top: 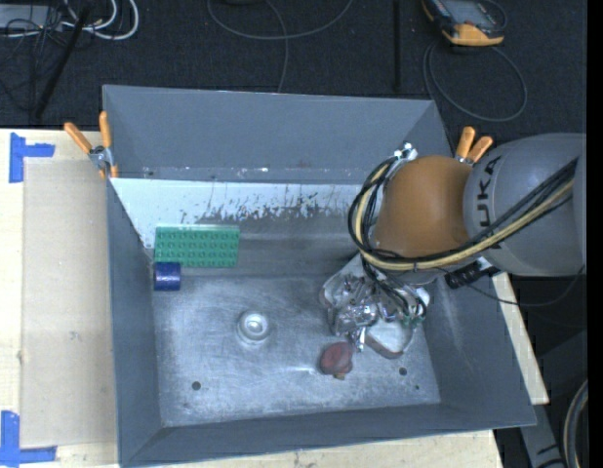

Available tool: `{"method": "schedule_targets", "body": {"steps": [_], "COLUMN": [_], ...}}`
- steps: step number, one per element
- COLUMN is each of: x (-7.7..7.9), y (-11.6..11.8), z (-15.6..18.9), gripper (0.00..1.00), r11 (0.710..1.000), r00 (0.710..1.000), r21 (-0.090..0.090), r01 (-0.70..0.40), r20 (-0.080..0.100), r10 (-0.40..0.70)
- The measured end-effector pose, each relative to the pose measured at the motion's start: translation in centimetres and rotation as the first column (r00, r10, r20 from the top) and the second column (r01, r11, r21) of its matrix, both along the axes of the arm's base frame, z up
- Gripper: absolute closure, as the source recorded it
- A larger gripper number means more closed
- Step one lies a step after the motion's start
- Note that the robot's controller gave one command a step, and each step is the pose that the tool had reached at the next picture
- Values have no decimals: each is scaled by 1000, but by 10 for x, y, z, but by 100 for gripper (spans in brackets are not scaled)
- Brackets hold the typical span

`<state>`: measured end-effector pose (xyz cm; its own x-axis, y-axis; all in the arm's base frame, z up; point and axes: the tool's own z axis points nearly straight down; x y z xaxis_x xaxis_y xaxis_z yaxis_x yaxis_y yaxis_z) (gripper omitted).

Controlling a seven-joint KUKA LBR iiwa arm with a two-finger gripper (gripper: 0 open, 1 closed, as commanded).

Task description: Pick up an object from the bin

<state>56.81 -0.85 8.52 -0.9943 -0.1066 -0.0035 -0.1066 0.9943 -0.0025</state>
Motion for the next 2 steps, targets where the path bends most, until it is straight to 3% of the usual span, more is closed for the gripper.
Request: {"method": "schedule_targets", "body": {"steps": [1, 2], "x": [-2, -8], "y": [4, -63], "z": [-1, -13], "gripper": [0, 0], "r11": [1000, 1000], "r00": [1000, 1000], "r21": [3, 11], "r01": [-2, -18], "r20": [-4, -3], "r10": [2, 18]}}
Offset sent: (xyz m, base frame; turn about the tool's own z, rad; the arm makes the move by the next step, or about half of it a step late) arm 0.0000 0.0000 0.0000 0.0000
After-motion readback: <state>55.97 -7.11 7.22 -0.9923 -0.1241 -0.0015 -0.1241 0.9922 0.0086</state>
